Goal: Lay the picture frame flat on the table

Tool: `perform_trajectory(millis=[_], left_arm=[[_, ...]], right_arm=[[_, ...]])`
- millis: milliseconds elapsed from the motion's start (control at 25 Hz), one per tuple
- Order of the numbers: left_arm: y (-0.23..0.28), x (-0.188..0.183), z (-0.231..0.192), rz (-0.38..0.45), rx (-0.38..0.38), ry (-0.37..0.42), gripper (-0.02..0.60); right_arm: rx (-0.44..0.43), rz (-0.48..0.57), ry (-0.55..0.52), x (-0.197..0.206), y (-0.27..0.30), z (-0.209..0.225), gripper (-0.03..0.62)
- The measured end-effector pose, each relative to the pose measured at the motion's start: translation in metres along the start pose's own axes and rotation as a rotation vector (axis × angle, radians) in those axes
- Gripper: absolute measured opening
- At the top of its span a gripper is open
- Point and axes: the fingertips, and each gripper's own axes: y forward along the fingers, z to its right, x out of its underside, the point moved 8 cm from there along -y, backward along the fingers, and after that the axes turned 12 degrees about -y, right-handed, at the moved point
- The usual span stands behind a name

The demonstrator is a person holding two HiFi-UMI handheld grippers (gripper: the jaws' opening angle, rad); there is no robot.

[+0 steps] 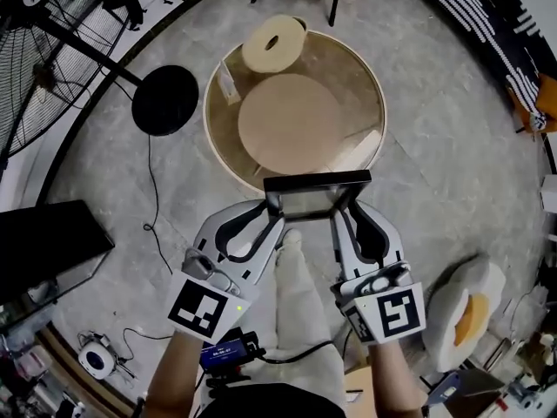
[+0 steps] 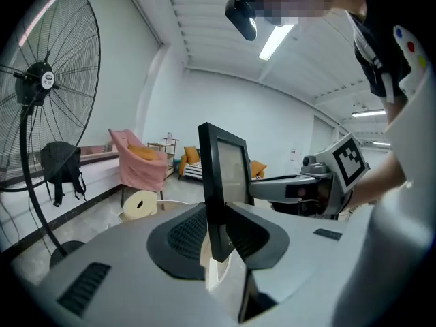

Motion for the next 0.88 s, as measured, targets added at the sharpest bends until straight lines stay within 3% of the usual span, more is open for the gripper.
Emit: perform_trajectory(millis=[360, 880], left_arm=[[0.040, 0.058, -0.040, -0.077, -0.003, -0.054, 0.099], [0.119, 0.143, -0.106, -0.227, -0.022, -0.127, 0.098]], right_arm=[[0.006, -0.061, 0.068, 0.068, 0.038, 0.006, 0.087], [0.028, -0.228, 0.126, 0.177, 0.099, 0.030, 0.087]])
